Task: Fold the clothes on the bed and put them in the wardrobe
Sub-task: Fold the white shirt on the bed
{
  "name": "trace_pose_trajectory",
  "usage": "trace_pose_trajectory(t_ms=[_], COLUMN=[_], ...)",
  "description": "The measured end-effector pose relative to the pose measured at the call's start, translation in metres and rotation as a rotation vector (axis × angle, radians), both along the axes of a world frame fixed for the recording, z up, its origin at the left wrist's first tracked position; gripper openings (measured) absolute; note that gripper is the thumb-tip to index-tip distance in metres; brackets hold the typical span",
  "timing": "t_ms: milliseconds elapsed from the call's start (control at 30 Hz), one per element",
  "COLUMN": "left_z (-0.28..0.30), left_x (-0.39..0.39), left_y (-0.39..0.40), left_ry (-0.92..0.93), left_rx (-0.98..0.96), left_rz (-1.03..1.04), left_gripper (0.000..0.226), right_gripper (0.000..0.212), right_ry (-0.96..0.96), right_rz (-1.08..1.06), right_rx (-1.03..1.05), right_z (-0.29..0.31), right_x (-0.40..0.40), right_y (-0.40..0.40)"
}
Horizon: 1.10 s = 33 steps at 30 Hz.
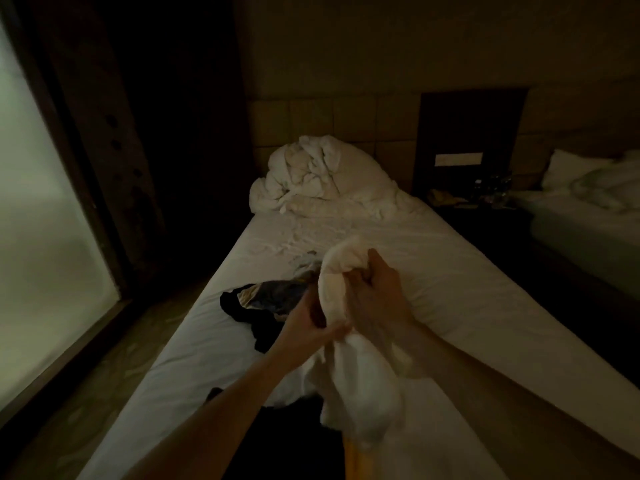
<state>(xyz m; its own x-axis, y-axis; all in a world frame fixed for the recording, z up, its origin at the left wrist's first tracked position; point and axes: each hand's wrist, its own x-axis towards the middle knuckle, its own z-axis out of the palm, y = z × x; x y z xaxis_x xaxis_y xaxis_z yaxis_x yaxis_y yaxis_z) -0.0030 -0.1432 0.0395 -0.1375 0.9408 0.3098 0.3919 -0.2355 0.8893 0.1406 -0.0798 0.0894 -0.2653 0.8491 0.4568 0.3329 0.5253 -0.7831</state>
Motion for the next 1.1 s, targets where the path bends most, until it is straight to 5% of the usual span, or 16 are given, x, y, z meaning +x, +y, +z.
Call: trace_pose_trajectory(t_ms=[100,233,333,433,533,667,767,967,1100], left_z=[0.0,-0.002,0.003,0.016,0.027,0.041,0.047,0.042,0.039], left_x=[0.03,0.053,0.061,0.063,0.064,0.081,0.102,0.146,0.146], left_y=[-0.025,-0.042,-0.052,-0.057,-0.056,-0.06,-0.069,-0.086,-0.076], left_ry=[-0.111,-0.037,0.008,0.171,0.242,0.263,0.273,0.003,0.104], left_rx=[-0.133,-0.26,-0.219,-0.179,-0.069,0.065,0.127,-0.009,-0.044], left_rz=[-0.155,-0.06,0.065,0.164,0.236,0.344,0.388,-0.292,-0.13], left_gripper=[0.044,0.028,0.012,0.024,0.026,0.014,0.034,0.021,0.019], right_gripper=[0.029,0.056,0.066,0.062,0.08,0.068,0.052,0.045,0.026], right_ry=[-0.103,-0.169,-0.225,-0.272,-0.193,0.059,0.284,0.403,0.428], right_rz=[-0.056,-0.091,-0.096,-0.119,-0.119,-0.013,0.13,0.232,0.257], right_rx=[-0.067,-0.224,-0.242,-0.245,-0.326,-0.473,-0.579,-0.737,-0.806], right_z=[0.018,0.033,0.04,0.043,0.046,0.057,0.068,0.072,0.067], right_x=[0.027,0.074,0.112,0.141,0.155,0.161,0.16,0.148,0.157], right_y=[-0.018,-0.042,-0.055,-0.065,-0.072,-0.084,-0.092,-0.107,-0.106])
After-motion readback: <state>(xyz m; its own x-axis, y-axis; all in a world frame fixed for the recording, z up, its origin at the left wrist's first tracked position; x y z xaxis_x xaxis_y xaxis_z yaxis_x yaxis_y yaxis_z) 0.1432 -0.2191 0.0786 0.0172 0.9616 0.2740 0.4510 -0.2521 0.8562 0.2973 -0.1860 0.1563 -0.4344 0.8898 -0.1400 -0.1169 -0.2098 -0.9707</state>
